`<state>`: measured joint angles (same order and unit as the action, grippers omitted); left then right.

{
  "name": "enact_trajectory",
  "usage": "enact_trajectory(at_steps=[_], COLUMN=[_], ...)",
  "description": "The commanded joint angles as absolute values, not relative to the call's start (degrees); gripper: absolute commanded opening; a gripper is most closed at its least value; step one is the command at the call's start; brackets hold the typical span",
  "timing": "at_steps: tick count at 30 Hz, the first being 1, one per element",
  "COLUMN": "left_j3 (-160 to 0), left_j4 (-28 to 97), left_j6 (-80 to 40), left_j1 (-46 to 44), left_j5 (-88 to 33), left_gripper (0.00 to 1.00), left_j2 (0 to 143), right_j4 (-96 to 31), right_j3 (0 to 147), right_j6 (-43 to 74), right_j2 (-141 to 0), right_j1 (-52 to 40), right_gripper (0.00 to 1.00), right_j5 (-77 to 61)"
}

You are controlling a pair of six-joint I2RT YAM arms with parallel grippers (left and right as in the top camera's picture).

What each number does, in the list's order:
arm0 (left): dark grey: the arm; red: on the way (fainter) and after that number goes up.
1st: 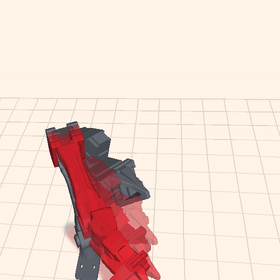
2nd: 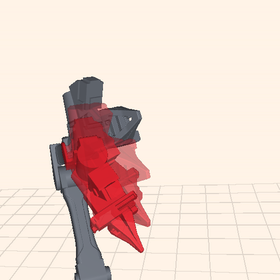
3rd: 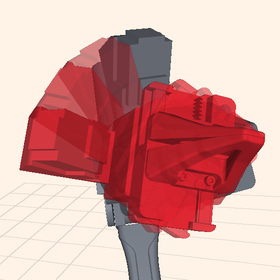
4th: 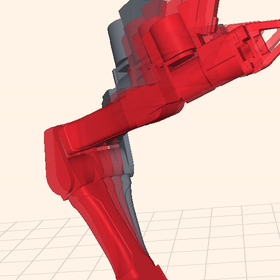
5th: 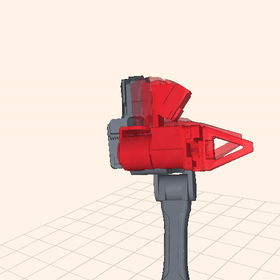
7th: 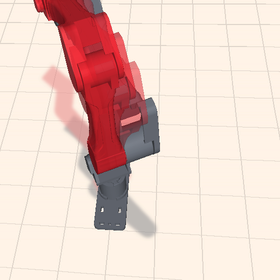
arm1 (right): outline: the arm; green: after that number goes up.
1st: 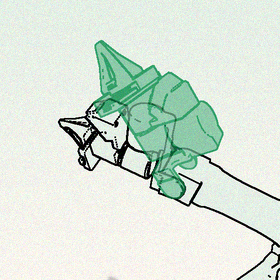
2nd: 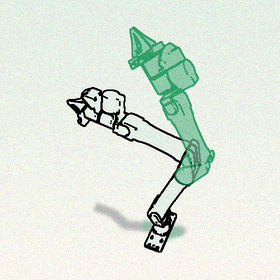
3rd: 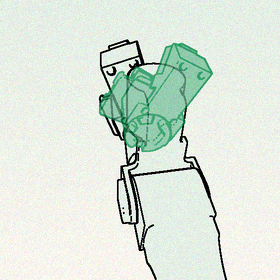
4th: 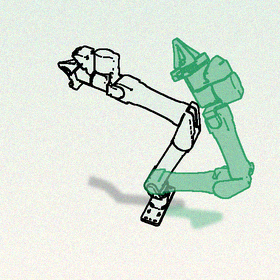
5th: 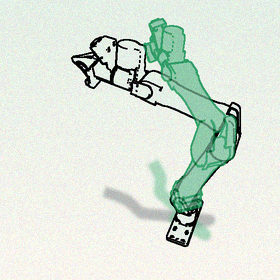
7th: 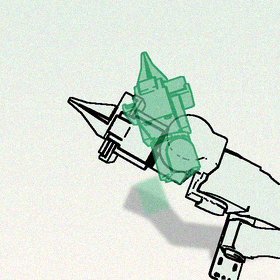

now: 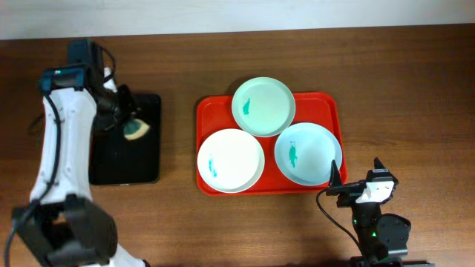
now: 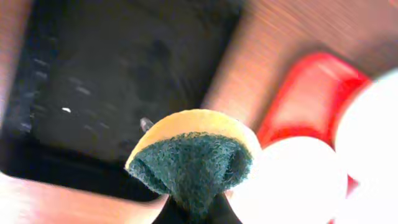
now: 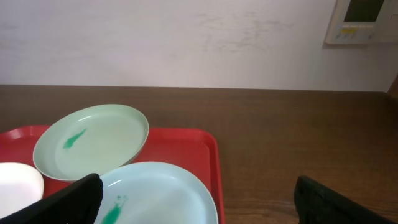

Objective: Clean dirty plates on tray and stack at the side
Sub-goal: 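Lift the sponge with the left gripper and move it over the front-left plate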

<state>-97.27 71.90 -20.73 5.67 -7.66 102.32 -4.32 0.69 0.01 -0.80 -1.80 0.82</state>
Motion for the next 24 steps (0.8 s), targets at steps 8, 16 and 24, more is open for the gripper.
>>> enact_trajectory(at_steps=[8,16,24], left_j3=[-80.77,-70.02,-64.55], left_j4=[59.99,43.48,34.41], left_j6=[-19.03,-34.00,-38.44], left_j1=[-22.76,-35.88,-38.11], left_j5=[-14.81,5.26,9.65], left_gripper=[0.00,0.00,0.12], left_j2=[101.67,101.67,101.67], right_j4=[-4.71,-4.71,-4.71], right_j3=[0.32,0.32,0.32], right_j6=[0.45,0.45,0.45], right_j2=[-0.21,-0.21,-0.21], right_j1=[-1.43,-1.43,-1.43], right_gripper=[0.98,0.98,0.99], right_j5=[0.71,0.71,0.71])
